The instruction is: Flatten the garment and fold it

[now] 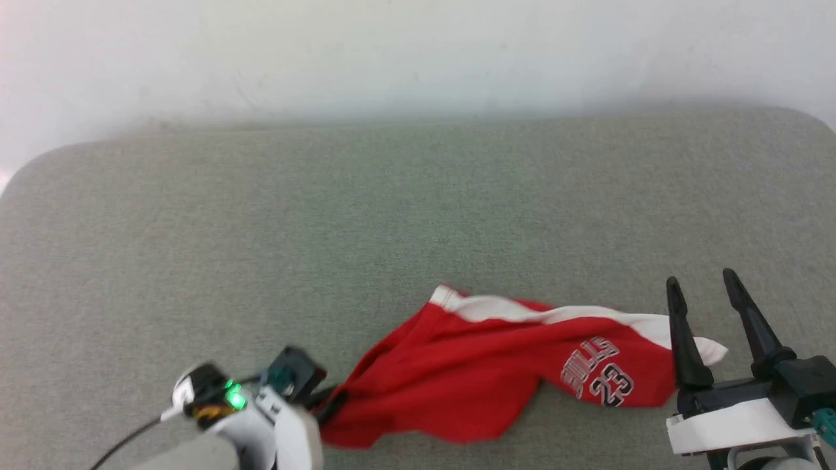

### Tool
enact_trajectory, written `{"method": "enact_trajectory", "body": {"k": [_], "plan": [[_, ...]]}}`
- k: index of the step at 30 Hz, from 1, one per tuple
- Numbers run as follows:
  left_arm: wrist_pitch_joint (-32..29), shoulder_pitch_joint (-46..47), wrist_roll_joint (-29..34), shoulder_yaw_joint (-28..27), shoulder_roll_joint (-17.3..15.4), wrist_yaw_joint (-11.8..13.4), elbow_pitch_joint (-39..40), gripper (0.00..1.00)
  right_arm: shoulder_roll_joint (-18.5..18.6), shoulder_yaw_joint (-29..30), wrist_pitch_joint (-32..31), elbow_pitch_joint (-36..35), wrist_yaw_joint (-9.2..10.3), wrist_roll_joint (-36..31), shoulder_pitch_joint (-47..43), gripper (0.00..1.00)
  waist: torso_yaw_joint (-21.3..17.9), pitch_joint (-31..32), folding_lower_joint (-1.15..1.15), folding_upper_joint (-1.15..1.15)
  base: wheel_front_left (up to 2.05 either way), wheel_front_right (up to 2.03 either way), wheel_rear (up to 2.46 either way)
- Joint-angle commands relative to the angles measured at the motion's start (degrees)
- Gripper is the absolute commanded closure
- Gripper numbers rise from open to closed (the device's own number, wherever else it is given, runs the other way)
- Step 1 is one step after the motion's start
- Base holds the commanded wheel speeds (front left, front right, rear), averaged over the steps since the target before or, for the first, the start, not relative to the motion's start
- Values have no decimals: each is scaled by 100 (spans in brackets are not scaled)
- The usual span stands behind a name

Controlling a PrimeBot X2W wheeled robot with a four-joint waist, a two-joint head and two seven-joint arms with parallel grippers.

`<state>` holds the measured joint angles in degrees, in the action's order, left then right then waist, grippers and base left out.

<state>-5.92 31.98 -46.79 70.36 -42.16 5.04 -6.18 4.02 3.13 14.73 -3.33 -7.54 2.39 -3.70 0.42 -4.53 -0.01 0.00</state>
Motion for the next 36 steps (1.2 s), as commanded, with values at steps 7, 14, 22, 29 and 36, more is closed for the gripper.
{"method": "enact_trajectory", "body": {"k": [7,14,22,29,36], "plan": [[23,-724,-272,78,-136,239,-315,100,29,-107,27,132,5,56,-106,0,138,113,1,0,0,0,0],[309,-740,-588,-184,-9,117,-451,0,36,-97,27,218,5,83,-156,0,108,157,1,0,0,0,0],[375,262,-444,-757,-416,-9,167,0,23,-53,27,228,5,92,-164,0,115,251,1,0,0,0,0],[-66,1318,-178,-897,-344,-337,20,0,-1,-100,27,227,5,111,-72,0,-35,183,1,0,0,0,0],[-925,2184,-238,-628,365,-932,-861,0,-25,-182,27,264,5,119,84,0,-291,-57,1,0,0,0,0]]}}
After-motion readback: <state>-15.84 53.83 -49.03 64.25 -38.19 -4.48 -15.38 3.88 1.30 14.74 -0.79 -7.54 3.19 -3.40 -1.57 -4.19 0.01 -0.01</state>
